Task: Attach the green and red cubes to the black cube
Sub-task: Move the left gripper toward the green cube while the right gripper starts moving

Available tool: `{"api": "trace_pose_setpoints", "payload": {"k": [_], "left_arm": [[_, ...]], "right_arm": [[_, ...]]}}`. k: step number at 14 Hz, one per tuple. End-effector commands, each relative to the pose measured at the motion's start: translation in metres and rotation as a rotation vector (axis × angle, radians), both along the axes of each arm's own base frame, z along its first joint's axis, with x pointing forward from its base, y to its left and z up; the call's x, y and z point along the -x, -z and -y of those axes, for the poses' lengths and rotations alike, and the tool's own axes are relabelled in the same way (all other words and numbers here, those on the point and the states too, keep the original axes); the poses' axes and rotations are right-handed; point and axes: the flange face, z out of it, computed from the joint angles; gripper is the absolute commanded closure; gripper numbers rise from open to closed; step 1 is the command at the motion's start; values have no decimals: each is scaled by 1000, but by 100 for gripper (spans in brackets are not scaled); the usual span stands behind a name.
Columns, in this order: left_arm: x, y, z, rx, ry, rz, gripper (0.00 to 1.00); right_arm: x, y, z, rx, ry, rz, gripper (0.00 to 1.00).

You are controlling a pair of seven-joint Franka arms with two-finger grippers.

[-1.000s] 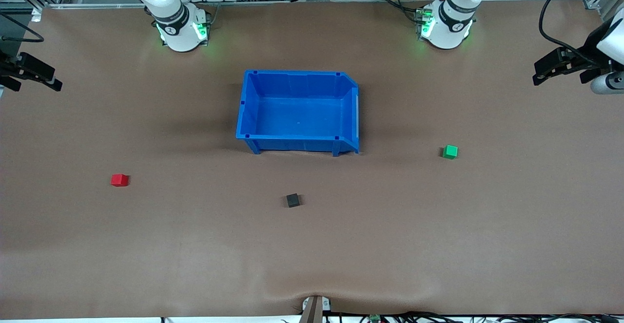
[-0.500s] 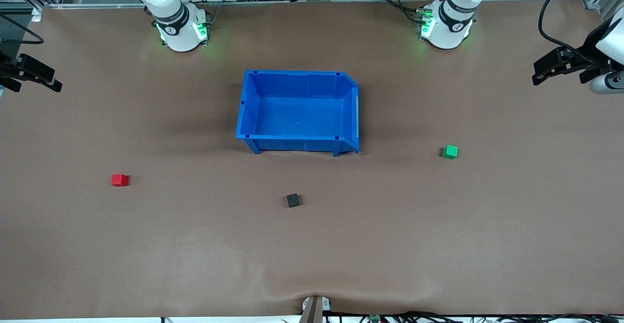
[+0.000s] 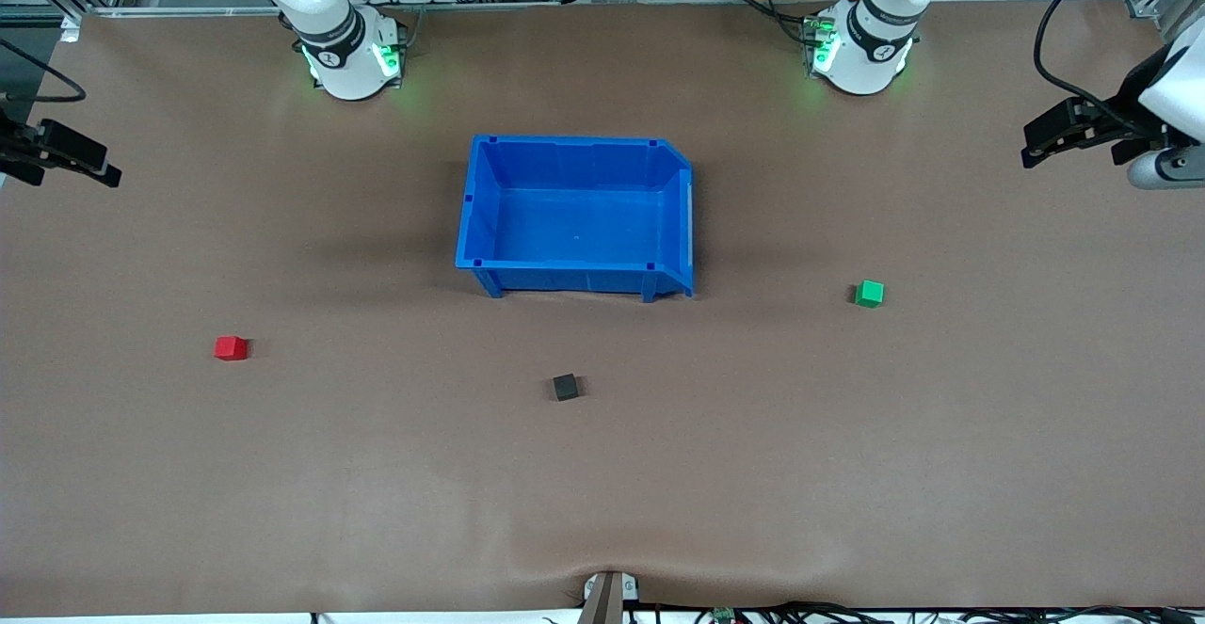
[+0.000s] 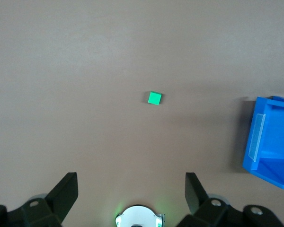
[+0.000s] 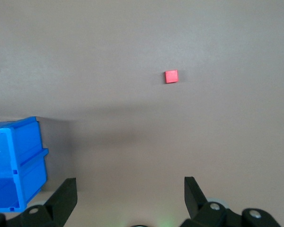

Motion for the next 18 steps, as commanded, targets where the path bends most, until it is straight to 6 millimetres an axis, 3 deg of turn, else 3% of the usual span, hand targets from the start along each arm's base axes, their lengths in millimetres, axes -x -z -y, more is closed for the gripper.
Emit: {"api": "trace_pose_setpoints", "payload": {"k": [1, 8, 18], "left_arm": [[2, 10, 2, 4, 22, -27, 0], [-4, 50, 1, 4, 22, -23, 0], [-6, 144, 2, 7, 36, -8, 0]], "right_arm": [[-6, 11, 6, -10, 1, -23, 0], [-7, 13, 6, -8, 1, -23, 0], [-11, 22, 17, -7, 18, -34, 0]]}}
